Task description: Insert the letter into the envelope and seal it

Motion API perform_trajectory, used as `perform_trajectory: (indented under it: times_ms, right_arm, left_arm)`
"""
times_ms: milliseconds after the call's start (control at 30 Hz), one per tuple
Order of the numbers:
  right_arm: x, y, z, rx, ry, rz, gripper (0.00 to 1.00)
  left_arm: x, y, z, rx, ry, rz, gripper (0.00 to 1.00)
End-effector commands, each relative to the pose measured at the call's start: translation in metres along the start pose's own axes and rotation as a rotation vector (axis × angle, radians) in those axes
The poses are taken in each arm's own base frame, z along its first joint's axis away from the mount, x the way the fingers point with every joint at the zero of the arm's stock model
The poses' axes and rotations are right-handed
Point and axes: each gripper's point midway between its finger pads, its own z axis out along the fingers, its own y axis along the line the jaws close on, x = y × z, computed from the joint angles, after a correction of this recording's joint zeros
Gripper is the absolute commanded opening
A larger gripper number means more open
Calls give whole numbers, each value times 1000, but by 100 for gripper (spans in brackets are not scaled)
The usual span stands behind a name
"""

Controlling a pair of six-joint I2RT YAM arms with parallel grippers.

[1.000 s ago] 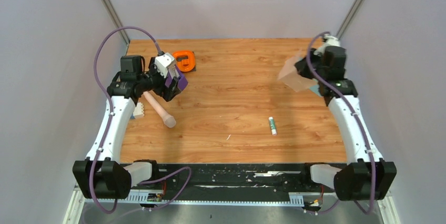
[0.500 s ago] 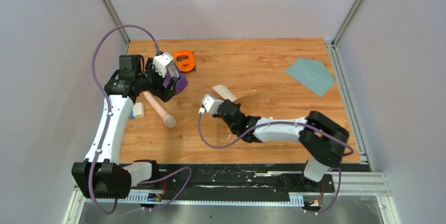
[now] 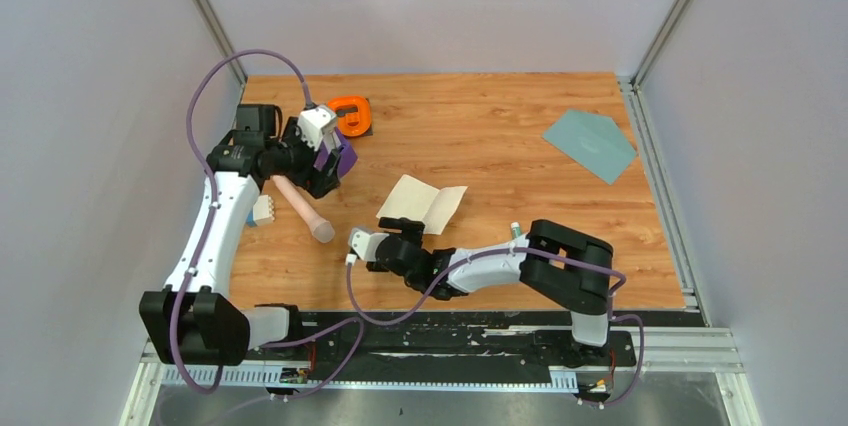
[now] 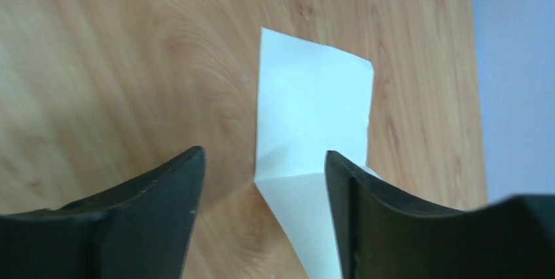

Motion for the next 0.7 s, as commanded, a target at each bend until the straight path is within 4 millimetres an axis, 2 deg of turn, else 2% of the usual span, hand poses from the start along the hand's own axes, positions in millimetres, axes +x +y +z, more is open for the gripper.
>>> perform_trajectory:
  times_ms: [0,67,100,167,233,333,367,400,467,533,667]
  right_arm:
    - [-27,14,-19,-70,-33,138,77]
    - [-45,0,-37,-90,-91,216,89]
    - [-52,-7,-47,-101,-120,254,92]
    - [-63,-24,-67,-135,-168,364,94]
    - [-64,-44,-83,-176,-190,496,95]
    - [-45,-77,-98,-196,-149,719,99]
    - [-34,-90,-99,-196,-122,808,100]
    - [-13,-109,-96,-183,-76,922,100]
    - [13,-123,-97,-261,-20,1104,100]
    - [33,-135,-91,-284,8,1220,100]
    - [58,-161,-66,-300,92,1282,100]
  left_arm:
    - [-4,-13,10,49,6,47,100]
    - [2,-18,18,59,36,64,100]
    - [6,-16,22,53,59,71,100]
    - [13,-18,30,51,98,89,100]
    - [20,-21,36,56,130,101,100]
    - [28,-25,46,68,167,104,100]
    - [29,-28,49,73,172,111,100]
    - [32,-28,52,70,184,110,100]
    - [36,-32,58,71,198,125,99]
    - [40,-35,64,68,212,156,98]
    - [53,-49,76,64,259,257,98]
